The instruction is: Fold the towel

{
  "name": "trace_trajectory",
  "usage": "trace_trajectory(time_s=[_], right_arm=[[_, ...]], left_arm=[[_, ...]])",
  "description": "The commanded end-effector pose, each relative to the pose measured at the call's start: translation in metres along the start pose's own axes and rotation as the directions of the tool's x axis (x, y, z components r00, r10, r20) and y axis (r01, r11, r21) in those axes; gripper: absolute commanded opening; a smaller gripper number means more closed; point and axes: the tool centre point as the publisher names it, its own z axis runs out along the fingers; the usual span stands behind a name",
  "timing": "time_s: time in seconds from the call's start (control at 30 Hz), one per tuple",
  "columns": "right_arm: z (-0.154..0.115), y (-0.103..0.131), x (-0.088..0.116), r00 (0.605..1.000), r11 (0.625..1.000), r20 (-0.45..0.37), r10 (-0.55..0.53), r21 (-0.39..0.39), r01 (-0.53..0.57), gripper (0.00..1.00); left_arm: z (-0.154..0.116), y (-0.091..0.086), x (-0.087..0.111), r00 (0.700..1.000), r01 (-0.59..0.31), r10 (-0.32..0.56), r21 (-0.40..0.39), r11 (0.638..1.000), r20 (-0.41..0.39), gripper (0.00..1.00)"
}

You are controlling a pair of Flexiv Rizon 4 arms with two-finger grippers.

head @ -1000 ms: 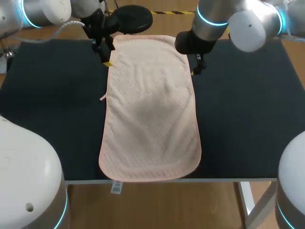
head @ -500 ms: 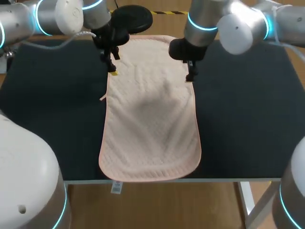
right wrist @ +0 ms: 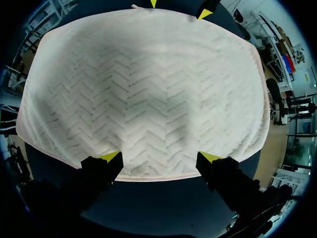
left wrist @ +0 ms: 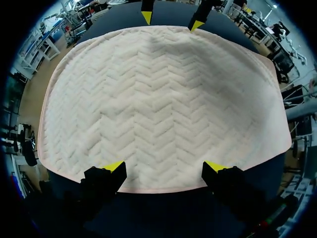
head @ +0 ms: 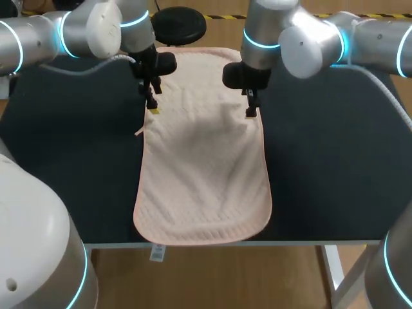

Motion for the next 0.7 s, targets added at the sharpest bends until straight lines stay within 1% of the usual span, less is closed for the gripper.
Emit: trace_trajectory(time_s=[0.03,0.3,0.47,0.7], right_arm=[[0.005,-0.003,-0.003,1.0,1.0,-0.019,0.008,-0.01,-0.009,1.0],[0.016,-0.009,-0.004,0.999,1.0,-0.045,0.024,0.011,-0.023,1.0],[0.02,-0.01,-0.006,0.998,0.999,-0.049,0.031,0.021,-0.03,1.0],[0.024,-0.01,-0.01,0.997,0.998,-0.056,0.054,0.015,-0.053,1.0]], left_arm=[[0.004,-0.004,0.0,1.0,-0.001,0.001,-0.017,1.0,0.01,1.0],[0.015,-0.007,0.004,0.999,0.015,-0.014,-0.021,1.0,0.033,1.0],[0.025,-0.006,0.005,0.999,0.027,-0.027,-0.012,1.0,0.025,1.0],[0.029,-0.004,0.006,0.999,0.035,-0.034,-0.023,0.999,0.026,1.0]])
